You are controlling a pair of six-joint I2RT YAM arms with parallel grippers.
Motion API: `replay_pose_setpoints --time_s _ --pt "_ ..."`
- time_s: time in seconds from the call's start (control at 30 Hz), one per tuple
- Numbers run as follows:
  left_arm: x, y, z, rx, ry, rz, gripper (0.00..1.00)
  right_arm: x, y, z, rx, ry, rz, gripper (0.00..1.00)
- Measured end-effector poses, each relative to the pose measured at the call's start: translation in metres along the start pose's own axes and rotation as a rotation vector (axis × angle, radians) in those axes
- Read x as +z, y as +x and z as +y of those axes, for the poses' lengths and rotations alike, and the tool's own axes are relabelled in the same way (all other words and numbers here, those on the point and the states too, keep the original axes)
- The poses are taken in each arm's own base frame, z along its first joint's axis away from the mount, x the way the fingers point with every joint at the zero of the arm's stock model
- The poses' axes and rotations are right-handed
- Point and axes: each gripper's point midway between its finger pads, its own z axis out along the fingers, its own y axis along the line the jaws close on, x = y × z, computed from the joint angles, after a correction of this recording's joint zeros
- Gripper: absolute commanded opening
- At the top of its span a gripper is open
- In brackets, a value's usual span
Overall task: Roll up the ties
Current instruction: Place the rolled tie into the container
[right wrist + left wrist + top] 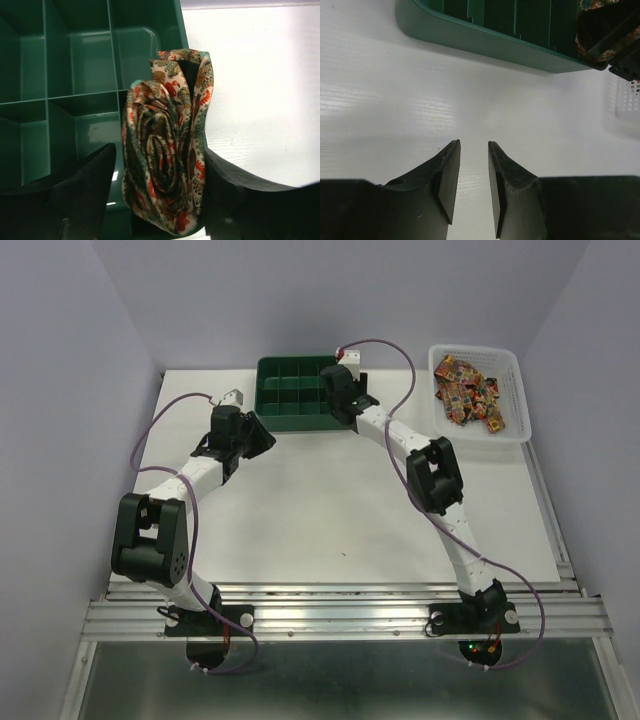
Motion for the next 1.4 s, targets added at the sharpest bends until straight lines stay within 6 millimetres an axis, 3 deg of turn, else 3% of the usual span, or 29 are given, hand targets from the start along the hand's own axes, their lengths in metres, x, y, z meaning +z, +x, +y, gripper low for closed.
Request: replay_pose_setpoints --time_s 0.27,0.67,0.83,0.97,1.1,1.4 --pt "0.000 0.000 0.000 0.000 0.003 0.001 0.40 -0.013 -0.025 0.002 0.031 -0.038 -0.029 0.75" --pt "0.000 0.000 0.000 0.007 0.003 0.002 0.40 -0.016 -0.013 -0.004 0.008 -0.028 -0.004 0.75" --pt "0.000 0.001 -0.001 0.007 0.006 0.004 0.40 -0.023 -0.027 -0.007 0.016 -0.031 -0.023 0.76" --pt "0.000 0.001 -0.001 0.007 0.007 0.005 0.40 -0.035 -0.047 -0.011 0.033 -0.036 -0.050 0.71" --pt "0.000 0.001 -0.001 0.008 0.010 0.006 0.40 -0.043 -0.061 -0.015 0.037 -0.038 -0.069 0.54" --pt "0.000 0.001 -0.002 0.011 0.012 0.008 0.40 -0.044 -0.050 -0.018 -0.003 -0.033 -0.034 0.37"
